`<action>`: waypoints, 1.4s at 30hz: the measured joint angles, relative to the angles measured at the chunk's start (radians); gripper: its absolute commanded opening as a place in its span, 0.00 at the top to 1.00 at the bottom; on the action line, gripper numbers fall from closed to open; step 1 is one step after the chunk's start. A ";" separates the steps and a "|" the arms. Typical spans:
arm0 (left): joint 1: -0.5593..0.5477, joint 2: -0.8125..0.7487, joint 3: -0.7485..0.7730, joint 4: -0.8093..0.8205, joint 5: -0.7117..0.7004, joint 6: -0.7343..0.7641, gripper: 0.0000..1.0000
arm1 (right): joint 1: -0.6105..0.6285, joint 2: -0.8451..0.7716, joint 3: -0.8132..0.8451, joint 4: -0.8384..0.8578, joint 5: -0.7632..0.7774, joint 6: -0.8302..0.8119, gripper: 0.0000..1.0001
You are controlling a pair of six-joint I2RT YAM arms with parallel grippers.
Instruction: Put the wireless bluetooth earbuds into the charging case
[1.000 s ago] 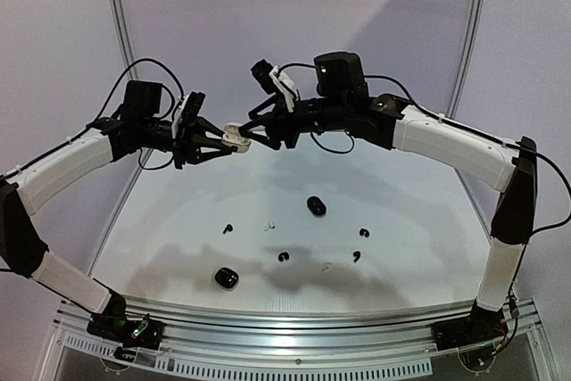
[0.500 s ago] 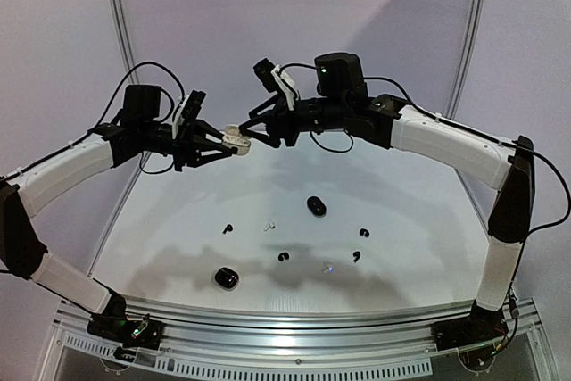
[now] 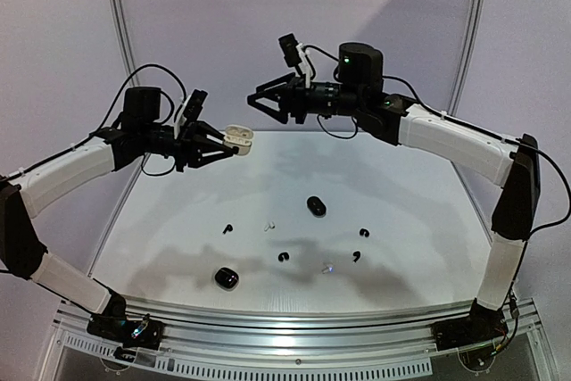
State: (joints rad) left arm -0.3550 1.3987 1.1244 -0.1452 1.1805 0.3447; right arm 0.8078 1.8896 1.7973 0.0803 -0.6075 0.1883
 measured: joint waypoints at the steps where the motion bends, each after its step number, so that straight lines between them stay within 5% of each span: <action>1: 0.000 0.000 -0.003 0.008 -0.006 -0.010 1.00 | -0.014 -0.014 -0.021 0.040 -0.005 0.039 0.41; 6: 0.000 -0.007 -0.019 0.054 -0.055 -0.084 1.00 | -0.073 -0.092 -0.090 0.052 0.114 0.167 0.45; 13: 0.003 -0.065 -0.113 0.196 -0.192 -0.241 1.00 | -0.086 -0.190 -0.121 -0.313 0.534 0.284 0.45; 18: 0.007 -0.122 -0.180 0.264 -0.289 -0.318 1.00 | -0.086 -0.197 -0.187 -0.589 0.687 0.385 0.46; 26: 0.017 -0.284 -0.422 0.455 -0.387 -0.399 1.00 | -0.055 -0.136 -0.188 -0.893 0.768 0.529 0.45; 42: 0.011 -0.781 -0.919 0.751 -0.456 -0.492 1.00 | 0.164 0.078 -0.184 -1.111 0.758 0.816 0.45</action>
State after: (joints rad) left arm -0.3435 0.6174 0.2050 0.6060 0.7246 -0.1471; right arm 0.9718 1.9675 1.6131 -1.0306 0.1501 1.0039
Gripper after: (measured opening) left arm 0.221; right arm 0.558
